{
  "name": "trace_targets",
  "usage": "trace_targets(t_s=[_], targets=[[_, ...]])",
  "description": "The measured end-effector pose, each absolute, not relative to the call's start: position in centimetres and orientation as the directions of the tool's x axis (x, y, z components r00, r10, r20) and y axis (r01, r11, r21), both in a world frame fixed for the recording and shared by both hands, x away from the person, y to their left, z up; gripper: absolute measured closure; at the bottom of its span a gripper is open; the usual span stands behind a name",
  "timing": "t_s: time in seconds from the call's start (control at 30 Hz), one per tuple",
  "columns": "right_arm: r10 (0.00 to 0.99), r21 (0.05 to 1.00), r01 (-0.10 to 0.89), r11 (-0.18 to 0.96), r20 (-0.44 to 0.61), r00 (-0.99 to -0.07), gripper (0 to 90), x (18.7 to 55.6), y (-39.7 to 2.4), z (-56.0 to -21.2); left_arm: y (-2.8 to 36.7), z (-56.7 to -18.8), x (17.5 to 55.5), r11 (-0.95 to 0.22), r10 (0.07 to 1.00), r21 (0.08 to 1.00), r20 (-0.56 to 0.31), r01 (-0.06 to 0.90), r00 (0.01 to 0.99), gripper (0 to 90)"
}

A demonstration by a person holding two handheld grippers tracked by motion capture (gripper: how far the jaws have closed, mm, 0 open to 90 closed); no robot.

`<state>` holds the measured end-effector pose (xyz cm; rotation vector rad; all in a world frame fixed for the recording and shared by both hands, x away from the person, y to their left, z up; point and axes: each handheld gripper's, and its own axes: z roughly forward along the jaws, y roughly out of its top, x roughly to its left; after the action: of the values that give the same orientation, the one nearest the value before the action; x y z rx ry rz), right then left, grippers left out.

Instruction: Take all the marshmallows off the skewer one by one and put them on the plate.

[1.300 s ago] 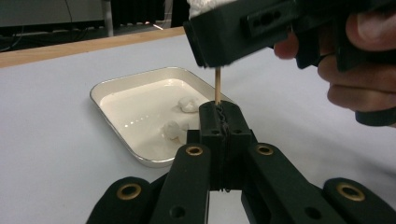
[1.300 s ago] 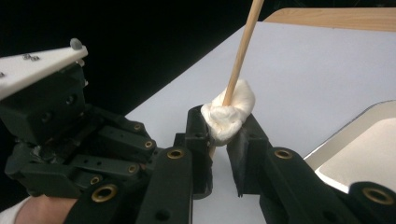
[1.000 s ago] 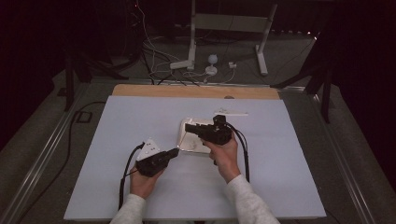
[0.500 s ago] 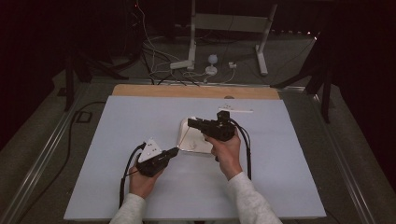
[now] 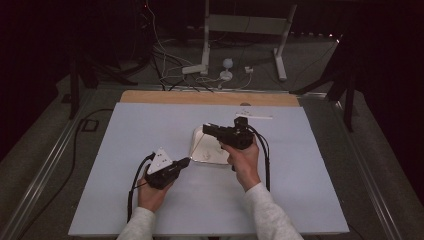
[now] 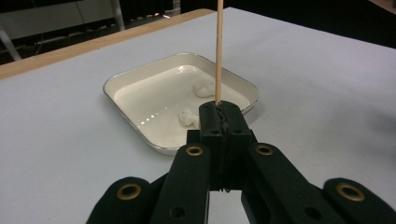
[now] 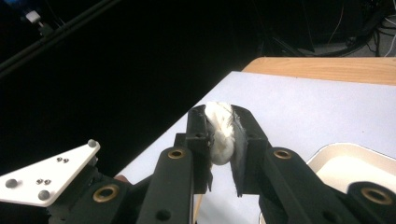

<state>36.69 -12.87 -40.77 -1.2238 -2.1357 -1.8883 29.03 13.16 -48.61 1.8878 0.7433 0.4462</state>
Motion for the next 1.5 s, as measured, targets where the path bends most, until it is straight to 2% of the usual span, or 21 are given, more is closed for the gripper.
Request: trace_targets(t_s=[0.6, 0.63, 0.7, 0.87, 1.13, 1.5], targets=[[0.518, 0.818, 0.569, -0.079, 0.522, -0.678, 79.7, 36.9, -13.4, -40.6, 13.3, -48.9, 29.0, -0.348, 0.689, 0.890, 0.029, 0.296, 0.724, 90.0], [0.522, 0.823, 0.558, -0.103, 0.523, -0.674, 79.8, 36.8, -13.6, -40.6, 13.3, -49.3, 29.0, -0.382, 0.693, 0.871, 0.048, 0.309, 0.719, 90.0], [0.514, 0.821, 0.542, -0.179, 0.548, -0.660, 79.9, 37.1, -15.2, -39.5, 14.1, -49.7, 29.0, -0.344, 0.703, 0.876, 0.000, 0.340, 0.711, 90.0], [0.578, 0.853, 0.515, -0.082, 0.462, -0.673, 79.4, 37.1, -17.0, -37.8, 14.2, -49.2, 29.2, -0.281, 0.710, 0.897, -0.044, 0.340, 0.703, 90.0], [0.613, 0.837, 0.547, -0.003, 0.433, -0.660, 78.1, 37.6, -16.6, -40.4, 14.0, -49.2, 29.2, -0.271, 0.710, 0.898, -0.057, 0.347, 0.702, 90.0], [0.670, 0.816, 0.570, 0.099, 0.368, -0.644, 76.4, 37.9, -16.4, -42.9, 14.0, -48.5, 29.1, -0.196, 0.707, 0.906, -0.135, 0.375, 0.694, 90.0]])
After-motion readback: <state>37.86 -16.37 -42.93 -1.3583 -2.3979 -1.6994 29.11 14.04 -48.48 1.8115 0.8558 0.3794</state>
